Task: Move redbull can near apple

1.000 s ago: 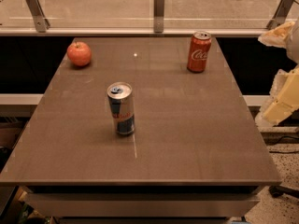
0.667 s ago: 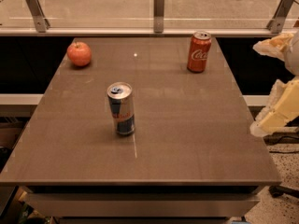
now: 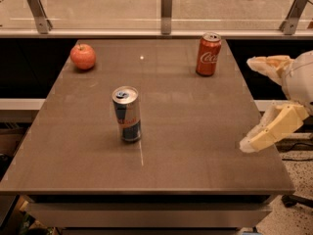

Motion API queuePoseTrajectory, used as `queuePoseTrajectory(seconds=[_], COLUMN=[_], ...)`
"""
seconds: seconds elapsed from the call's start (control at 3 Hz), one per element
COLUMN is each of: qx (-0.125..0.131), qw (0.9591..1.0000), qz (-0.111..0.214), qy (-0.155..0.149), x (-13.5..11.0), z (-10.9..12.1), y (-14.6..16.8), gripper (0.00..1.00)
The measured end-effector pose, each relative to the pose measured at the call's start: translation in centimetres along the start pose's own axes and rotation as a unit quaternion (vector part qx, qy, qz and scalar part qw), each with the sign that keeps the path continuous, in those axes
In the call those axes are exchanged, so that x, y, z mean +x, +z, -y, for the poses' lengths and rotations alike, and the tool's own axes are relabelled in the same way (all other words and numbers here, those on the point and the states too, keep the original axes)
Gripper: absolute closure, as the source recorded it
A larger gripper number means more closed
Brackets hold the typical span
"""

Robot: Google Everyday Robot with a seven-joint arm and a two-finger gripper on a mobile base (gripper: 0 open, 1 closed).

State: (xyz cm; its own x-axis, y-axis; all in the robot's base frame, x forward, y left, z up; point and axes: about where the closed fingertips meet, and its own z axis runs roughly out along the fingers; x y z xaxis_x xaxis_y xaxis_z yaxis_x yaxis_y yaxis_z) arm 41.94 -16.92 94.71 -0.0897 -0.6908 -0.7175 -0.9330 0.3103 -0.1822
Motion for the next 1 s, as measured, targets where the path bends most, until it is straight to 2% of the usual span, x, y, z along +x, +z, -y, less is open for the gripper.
queuePoseTrajectory(seconds=[0.33, 0.67, 1.0], qx=[-0.005, -0.025, -0.05], qw=[0.9983, 0.9947, 0.9908], qz=[0.058, 0.099, 0.124], qy=[0.007, 0.014, 0.02], x=[-0.5, -1.3, -1.7], z=[0.4, 0.7, 0.6], y=[1.9, 4.4, 7.1], gripper=[0.0, 0.0, 0.0])
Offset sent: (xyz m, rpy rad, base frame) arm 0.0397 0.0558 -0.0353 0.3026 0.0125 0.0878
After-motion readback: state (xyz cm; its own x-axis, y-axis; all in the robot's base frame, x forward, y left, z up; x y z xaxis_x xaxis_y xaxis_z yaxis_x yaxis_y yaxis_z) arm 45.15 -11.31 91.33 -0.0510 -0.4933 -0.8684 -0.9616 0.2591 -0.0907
